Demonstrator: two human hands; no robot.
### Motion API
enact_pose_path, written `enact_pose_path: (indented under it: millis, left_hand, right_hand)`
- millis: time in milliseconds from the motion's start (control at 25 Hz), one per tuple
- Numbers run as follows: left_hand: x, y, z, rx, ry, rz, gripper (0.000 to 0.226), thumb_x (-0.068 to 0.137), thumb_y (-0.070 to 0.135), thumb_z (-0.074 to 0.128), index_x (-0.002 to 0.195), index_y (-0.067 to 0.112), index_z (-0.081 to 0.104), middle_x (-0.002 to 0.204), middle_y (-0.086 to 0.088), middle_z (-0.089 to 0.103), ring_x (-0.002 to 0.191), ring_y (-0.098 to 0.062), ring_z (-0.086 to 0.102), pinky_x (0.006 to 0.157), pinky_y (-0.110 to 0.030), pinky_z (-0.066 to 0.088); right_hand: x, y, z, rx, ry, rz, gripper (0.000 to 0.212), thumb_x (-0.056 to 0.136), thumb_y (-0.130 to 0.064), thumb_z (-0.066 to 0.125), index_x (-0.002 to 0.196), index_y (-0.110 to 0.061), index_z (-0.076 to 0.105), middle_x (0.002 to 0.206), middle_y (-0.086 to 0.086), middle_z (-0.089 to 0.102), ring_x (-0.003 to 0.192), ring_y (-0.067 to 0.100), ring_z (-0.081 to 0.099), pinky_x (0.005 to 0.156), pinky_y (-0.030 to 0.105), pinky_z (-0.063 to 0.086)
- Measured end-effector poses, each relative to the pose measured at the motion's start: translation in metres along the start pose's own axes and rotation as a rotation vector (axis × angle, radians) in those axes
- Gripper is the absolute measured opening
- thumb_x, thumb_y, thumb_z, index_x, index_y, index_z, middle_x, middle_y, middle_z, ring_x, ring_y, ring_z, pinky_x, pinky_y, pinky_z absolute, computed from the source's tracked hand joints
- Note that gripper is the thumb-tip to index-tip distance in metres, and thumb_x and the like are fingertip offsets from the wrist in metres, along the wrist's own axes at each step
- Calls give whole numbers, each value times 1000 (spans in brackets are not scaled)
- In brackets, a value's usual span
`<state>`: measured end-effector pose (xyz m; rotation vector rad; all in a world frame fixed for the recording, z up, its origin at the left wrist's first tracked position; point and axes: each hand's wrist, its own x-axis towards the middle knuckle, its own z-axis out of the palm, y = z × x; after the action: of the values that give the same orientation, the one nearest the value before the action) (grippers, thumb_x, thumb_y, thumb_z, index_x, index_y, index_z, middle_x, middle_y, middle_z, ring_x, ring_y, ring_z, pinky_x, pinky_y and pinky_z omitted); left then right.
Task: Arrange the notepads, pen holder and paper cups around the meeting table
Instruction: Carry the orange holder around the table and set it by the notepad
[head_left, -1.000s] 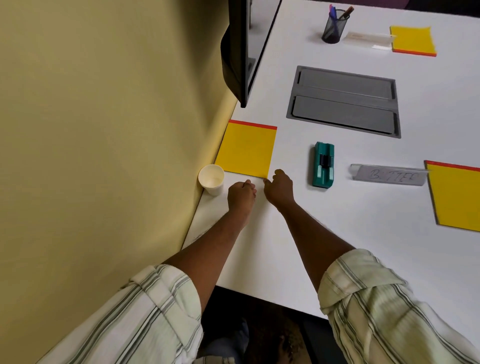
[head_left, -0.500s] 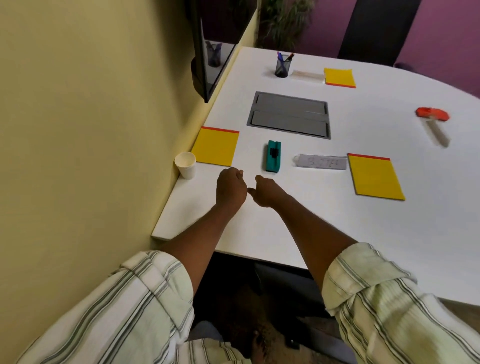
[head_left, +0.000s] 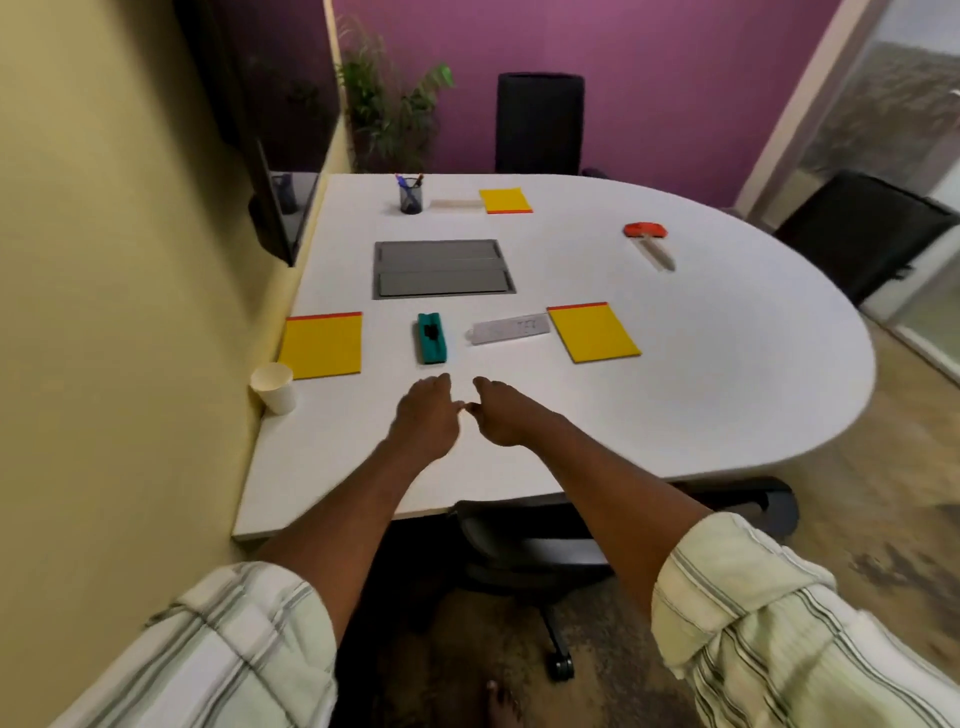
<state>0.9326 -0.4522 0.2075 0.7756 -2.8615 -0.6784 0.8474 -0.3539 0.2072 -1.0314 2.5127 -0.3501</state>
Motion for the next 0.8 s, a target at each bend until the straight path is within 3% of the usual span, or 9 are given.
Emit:
enact_pose_path:
  millis: [120,280,400,600,720,800]
  left_hand:
    - [-14,27,-8,-42,-18,50,46,100,32,39,135,2,40,138,-20,47,128,-34,42,104,-41,36]
    - [-26,84,2,-50,42,92,69,96,54,29,145,5,28,148,-18,36,138,-35,29,115,-46,24]
    - [-37,132,14,14,35,154,79,93,62,22,150,8,14,157,-15,16,147,-33,6,120,-46,5]
    - [-50,216,52,23,-24,221,80,91,64,20,151,12,6,159,-14,5,147,-31,-3,120,-45,0]
    - [-58,276,88,33,-11,269,81,91,64,22,151,12,5,159,-14,3,147,-31,-4,120,-45,0]
    - [-62,321,114,34,-6,298,82,91,65,21,152,13,3,160,-13,0,148,-29,-8,121,-43,-1]
  right_hand:
    - [-41,15,-10,-13,53,65,49,102,-28,38,144,-4,29,144,20,42,130,35,43,106,47,38]
    - [-87,49,-37,-11,133,137,58,102,-33,38,149,-5,19,149,20,34,136,34,37,110,43,33]
    - [-121,83,-55,22,239,187,59,100,-37,41,148,-6,24,143,20,40,130,34,43,105,43,38]
    - [-170,162,-72,10,398,249,56,97,-42,44,138,-5,37,130,18,49,119,33,50,97,41,42]
    - [-198,230,-81,-29,464,274,58,97,-46,40,139,-6,36,137,15,47,127,31,43,106,40,34]
    - [-220,281,-91,-57,467,279,62,99,-48,35,146,-8,28,150,12,34,141,28,27,115,43,20]
